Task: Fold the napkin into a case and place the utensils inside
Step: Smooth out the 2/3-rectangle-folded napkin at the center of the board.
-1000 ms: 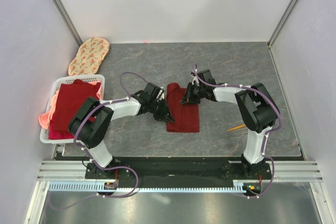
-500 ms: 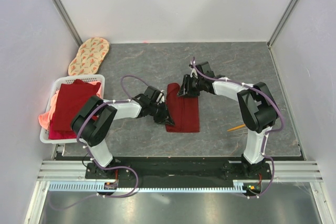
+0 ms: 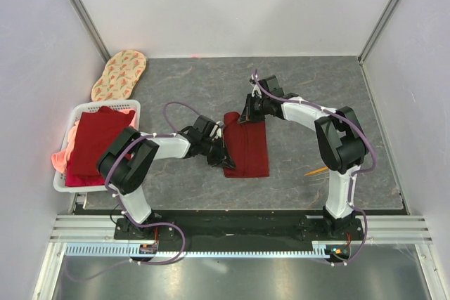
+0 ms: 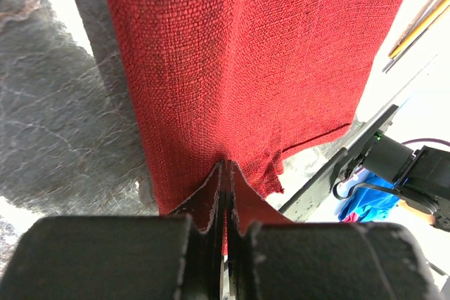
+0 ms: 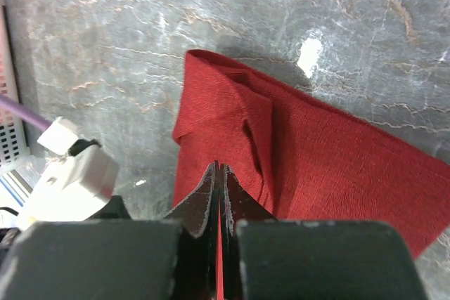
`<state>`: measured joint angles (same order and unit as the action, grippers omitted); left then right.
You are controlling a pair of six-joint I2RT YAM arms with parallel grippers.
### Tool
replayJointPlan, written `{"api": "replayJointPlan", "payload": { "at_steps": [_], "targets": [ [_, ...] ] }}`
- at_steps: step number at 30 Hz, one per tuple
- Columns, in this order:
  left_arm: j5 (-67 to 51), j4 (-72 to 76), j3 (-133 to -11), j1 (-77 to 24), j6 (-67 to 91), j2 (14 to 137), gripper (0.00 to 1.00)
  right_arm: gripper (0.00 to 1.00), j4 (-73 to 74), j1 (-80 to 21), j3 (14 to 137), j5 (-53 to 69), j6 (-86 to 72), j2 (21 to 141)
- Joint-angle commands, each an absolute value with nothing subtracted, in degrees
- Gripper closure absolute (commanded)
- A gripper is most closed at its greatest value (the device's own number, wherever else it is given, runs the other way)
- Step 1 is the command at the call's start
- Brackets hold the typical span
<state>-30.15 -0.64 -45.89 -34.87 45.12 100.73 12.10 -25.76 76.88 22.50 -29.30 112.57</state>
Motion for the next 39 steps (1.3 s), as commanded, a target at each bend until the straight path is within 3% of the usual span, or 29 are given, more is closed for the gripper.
{"api": "replayJointPlan", "payload": {
  "at_steps": [1,33,39],
  "targets": [
    [-29.6,-0.2,-45.4,-35.2,44.2,102.1,0.98,1.0,10.3,-25.9,79.5,25.0,-30.3,114.7],
    [-28.4,-0.3,-42.3,-35.2,44.2,102.1,0.98,1.0,9.8,-22.5,79.0,19.2,-24.1,121.6],
    [-31.8,-1.9,-44.0,-35.6,44.4,95.0,0.98,1.0,9.7,-22.6,78.4,19.5,-23.9,122.2]
  ]
}}
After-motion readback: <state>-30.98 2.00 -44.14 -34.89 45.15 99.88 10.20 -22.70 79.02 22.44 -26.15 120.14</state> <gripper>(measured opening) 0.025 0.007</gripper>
